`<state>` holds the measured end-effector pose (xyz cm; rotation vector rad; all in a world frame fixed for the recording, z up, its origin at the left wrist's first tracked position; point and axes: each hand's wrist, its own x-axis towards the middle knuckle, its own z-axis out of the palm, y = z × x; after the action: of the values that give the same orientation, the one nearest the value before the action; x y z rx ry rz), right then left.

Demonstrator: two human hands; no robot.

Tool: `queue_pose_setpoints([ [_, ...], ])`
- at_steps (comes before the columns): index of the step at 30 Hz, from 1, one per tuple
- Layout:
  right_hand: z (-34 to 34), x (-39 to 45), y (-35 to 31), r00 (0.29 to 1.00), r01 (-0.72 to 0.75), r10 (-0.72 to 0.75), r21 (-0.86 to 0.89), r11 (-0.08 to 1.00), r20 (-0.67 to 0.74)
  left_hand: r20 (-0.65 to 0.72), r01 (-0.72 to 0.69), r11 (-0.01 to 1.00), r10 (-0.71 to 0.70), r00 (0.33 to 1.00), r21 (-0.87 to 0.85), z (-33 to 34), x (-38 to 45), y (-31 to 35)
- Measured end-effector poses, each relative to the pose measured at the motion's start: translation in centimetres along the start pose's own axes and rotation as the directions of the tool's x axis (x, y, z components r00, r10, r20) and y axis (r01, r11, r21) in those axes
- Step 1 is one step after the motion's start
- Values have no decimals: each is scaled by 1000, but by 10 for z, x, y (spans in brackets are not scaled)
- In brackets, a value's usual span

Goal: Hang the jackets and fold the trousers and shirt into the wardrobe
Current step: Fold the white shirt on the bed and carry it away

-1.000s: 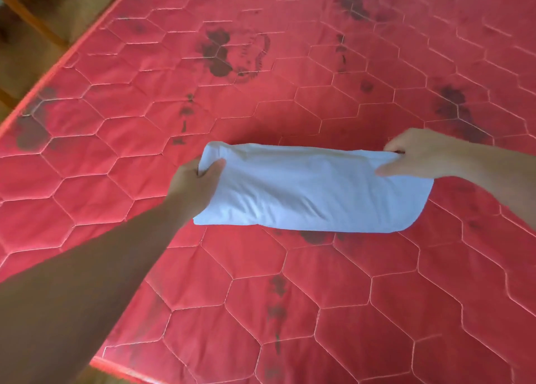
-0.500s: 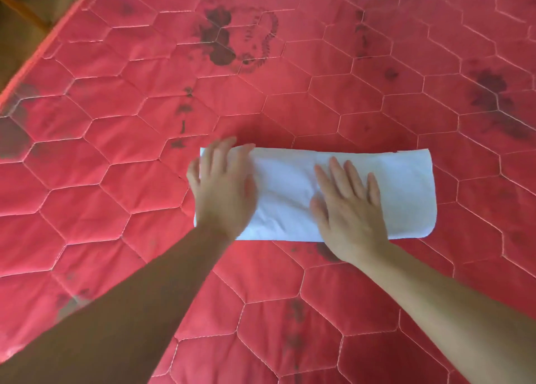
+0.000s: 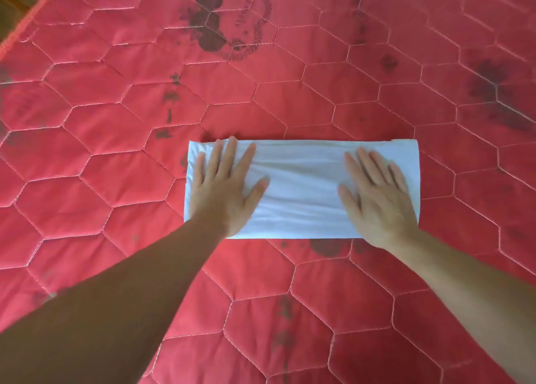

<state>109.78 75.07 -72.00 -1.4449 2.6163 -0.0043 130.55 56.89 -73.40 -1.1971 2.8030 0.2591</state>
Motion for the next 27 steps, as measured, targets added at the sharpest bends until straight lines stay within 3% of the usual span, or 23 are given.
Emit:
queue_pose_setpoints([
  [4, -2, -23, 31, 997, -8, 12, -51, 999, 70, 24, 154, 987, -155, 988, 49, -5, 3, -22],
  [7, -7, -25, 29, 997, -37, 41, -56, 998, 71, 44, 188, 978, -192, 980, 94, -15, 4, -21],
  [9, -12, -31, 17, 1000, -9, 9, -27, 1000, 16, 8, 119, 988, -120, 993, 95, -21, -6, 5],
  [11, -10, -45, 2, 992, 120, -121, -18, 993, -21, 34, -100, 992, 98, 995, 74, -19, -26, 41],
  [13, -5, -54, -5, 978, 209, -209, -40, 977, -5, 117, -291, 956, 287, 951, 17, -12, -46, 73],
  [15, -3, -53, 1, 977, 213, -214, -58, 975, -5, 184, -315, 949, 307, 934, 14, -2, -55, 90],
  [19, -7, -45, 12, 983, 183, -182, -66, 981, 14, 181, -220, 973, 205, 962, 64, 7, -54, 111],
  [22, -6, -51, 4, 994, 101, -99, 56, 993, -47, 151, -159, 985, 167, 974, -64, 6, -51, 140],
  [24, -9, -64, -1, 985, -5, 47, 243, 970, -167, 128, -148, 980, 166, 978, -133, 4, -47, 155],
  [27, -9, -91, -12, 916, -98, 303, 583, 806, -264, 100, -143, 983, 155, 983, -119, 2, -40, 160],
])
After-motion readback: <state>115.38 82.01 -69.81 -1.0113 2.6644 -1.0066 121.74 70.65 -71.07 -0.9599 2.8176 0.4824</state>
